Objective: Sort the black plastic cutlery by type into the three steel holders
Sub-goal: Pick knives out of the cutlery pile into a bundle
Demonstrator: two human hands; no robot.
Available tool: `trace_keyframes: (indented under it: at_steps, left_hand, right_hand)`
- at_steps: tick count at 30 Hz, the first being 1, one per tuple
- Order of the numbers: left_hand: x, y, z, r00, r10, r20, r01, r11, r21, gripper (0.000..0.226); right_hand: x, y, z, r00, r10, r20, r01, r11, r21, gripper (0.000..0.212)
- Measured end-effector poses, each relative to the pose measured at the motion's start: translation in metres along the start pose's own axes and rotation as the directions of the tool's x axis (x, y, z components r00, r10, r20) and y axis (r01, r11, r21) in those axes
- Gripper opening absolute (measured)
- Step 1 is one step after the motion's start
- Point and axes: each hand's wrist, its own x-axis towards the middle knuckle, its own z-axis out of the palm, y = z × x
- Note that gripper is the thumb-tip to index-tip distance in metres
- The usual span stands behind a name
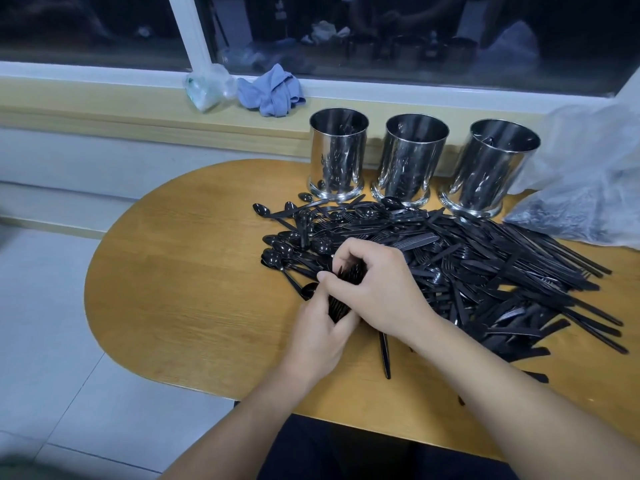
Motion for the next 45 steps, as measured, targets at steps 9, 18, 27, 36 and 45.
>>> trace_keyframes:
  at_steps: [9, 18, 27, 36, 45]
  left_hand:
    - [0.01, 0.024, -0.027, 0.978, 0.069, 0.195, -0.119, 0.96, 0.255, 0.032]
    - [0.017, 0.013, -0.037, 0.958, -0.03, 0.284, -0.056, 0.955, 0.293, 0.021]
    - [0.068, 0.047, -0.062, 0.967, 0.097, 0.235, -0.135, 0.979, 0.155, 0.031]
    - [0.26, 0.138, -0.097, 0.973, 0.198, -0.115, -0.198, 0.98, 0.016, 0.034]
    - [0.4, 0.124, -0.064, 0.98, 0.133, -0.148, -0.098, 0.969, 0.225, 0.044]
  right_hand:
    - [0.001, 0.009, -0.007, 0.972, -0.22, 0.082, 0.233, 0.947, -0.222, 0.016]
    - [0.003, 0.005, -0.005, 0.968, -0.221, 0.115, 0.241, 0.949, -0.204, 0.023]
    - [0.037, 0.01, -0.032, 0.993, 0.119, -0.007, -0.115, 0.97, 0.215, 0.03]
    - [0.176, 0.063, -0.032, 0.934, 0.35, -0.072, -0.35, 0.937, 0.004, 0.055]
    - [0.245, 0.095, -0.016, 0.911, 0.378, -0.166, -0.355, 0.923, 0.149, 0.076]
